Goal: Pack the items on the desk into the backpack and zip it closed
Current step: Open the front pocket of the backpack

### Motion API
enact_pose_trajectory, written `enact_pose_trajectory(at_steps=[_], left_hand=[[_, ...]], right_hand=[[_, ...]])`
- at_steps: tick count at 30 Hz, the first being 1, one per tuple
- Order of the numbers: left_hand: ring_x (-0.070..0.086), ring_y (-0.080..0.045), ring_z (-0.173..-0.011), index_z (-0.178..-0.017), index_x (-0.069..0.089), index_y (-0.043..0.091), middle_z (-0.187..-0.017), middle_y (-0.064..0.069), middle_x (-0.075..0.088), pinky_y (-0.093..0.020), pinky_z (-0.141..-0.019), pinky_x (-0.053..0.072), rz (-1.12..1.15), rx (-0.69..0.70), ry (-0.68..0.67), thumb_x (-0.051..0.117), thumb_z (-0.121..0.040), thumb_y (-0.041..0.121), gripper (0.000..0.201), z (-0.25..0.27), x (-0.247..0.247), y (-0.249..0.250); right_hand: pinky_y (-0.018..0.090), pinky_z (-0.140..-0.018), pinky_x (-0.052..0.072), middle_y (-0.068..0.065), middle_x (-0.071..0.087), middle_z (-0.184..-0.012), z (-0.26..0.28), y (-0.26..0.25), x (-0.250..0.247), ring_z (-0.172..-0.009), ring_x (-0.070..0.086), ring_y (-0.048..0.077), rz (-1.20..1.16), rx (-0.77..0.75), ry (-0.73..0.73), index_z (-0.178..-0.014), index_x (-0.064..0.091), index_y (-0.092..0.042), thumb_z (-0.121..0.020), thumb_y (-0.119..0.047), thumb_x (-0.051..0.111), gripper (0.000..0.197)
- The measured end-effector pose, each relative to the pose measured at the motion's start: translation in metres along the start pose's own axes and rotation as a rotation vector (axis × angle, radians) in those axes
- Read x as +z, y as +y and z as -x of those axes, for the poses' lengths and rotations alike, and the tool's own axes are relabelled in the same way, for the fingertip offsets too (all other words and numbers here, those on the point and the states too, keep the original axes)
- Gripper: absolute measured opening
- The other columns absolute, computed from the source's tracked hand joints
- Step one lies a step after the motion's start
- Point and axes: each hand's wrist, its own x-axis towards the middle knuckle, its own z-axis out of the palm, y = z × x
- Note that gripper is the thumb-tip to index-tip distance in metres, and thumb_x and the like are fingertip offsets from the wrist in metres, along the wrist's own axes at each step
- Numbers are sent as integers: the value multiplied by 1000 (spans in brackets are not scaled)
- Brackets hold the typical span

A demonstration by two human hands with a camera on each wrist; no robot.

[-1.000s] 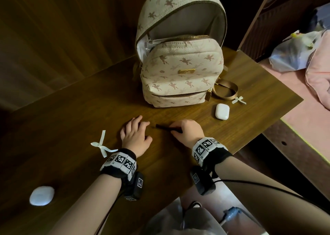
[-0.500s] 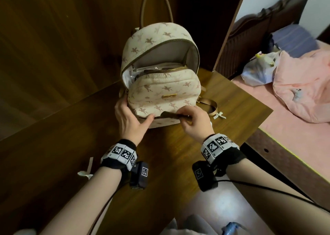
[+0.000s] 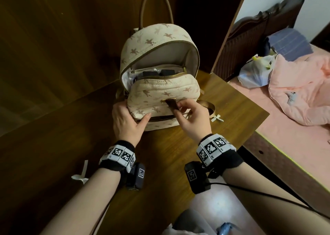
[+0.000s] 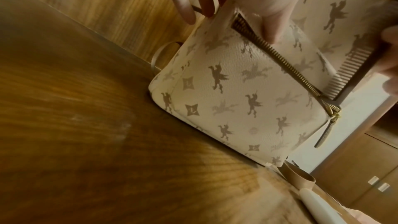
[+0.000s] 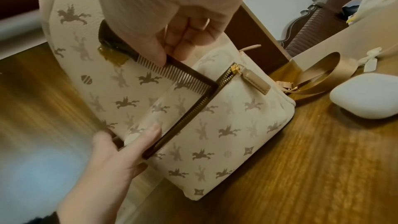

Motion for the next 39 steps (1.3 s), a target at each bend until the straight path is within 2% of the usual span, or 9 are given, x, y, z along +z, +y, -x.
enact_pose_trajectory(at_steps=[3,6,12,16,22,26,29,35,39], left_hand=[[48,-33,-111,-118,45,-2,-115,-17,50,-41,-86,45,-6,0,6,72,-67,50,78,1,2,1],[49,-33,-111,-118,46,-2,-114,-18,50,-41,-86,45,-10,0,14,71,-67,51,78,1,2,0],[48,-35,-113,-117,46,-4,-115,-19,50,-42,-89,44,-6,-10,3,70,-66,54,81,0,2,-1],[48,-36,-112,-116,47,-4,-115,-20,50,-43,-90,43,0,-13,6,74,-65,47,77,0,2,0],[50,-35,-109,-111,48,-5,-112,-19,51,-41,-89,44,31,4,15,66,-66,56,79,0,3,-4],[49,-34,-110,-112,48,-5,-113,-19,51,-41,-91,43,40,13,7,66,-66,57,80,0,3,-6],[49,-34,-110,-112,48,-5,-113,-19,50,-41,-91,44,41,13,11,67,-66,57,80,0,4,-7],[48,-34,-112,-113,47,-5,-115,-19,50,-42,-91,45,55,-2,2,84,-65,38,74,0,4,-4],[48,-35,-113,-114,47,-5,-115,-20,50,-43,-92,44,55,6,5,85,-64,35,74,1,4,-4]], right_hand=[[2,-66,39,-16,57,-80,1,-4,4,-73,52,-8,-31,-14,-5,-89,65,-14,-80,-9,69,11],[4,-69,42,-14,59,-82,2,-6,10,-71,54,-3,-21,-67,-26,-92,67,-12,-82,-10,68,11],[31,-67,53,-1,68,-83,6,16,29,-75,60,17,166,-147,-130,-96,70,-11,-84,-8,64,13],[32,-65,47,-1,69,-87,14,29,35,-78,59,21,344,-254,-99,-94,72,-15,-88,-23,56,19],[31,-69,38,-7,69,-87,21,27,33,-79,59,20,501,-194,-75,-98,68,-22,-85,-28,57,18],[37,-72,47,-2,68,-103,29,36,27,-87,63,24,467,-173,-220,-109,63,-19,-80,-22,65,30],[37,-77,51,0,63,-116,27,37,24,-94,63,22,378,-131,-324,-120,60,-19,-82,-23,63,38],[37,-82,42,1,53,-122,26,33,23,-105,53,24,503,-72,-425,-132,51,-24,-83,-29,64,51],[32,-83,42,0,52,-120,22,22,24,-107,53,21,477,-2,-441,-132,51,-24,-84,-34,61,50]])
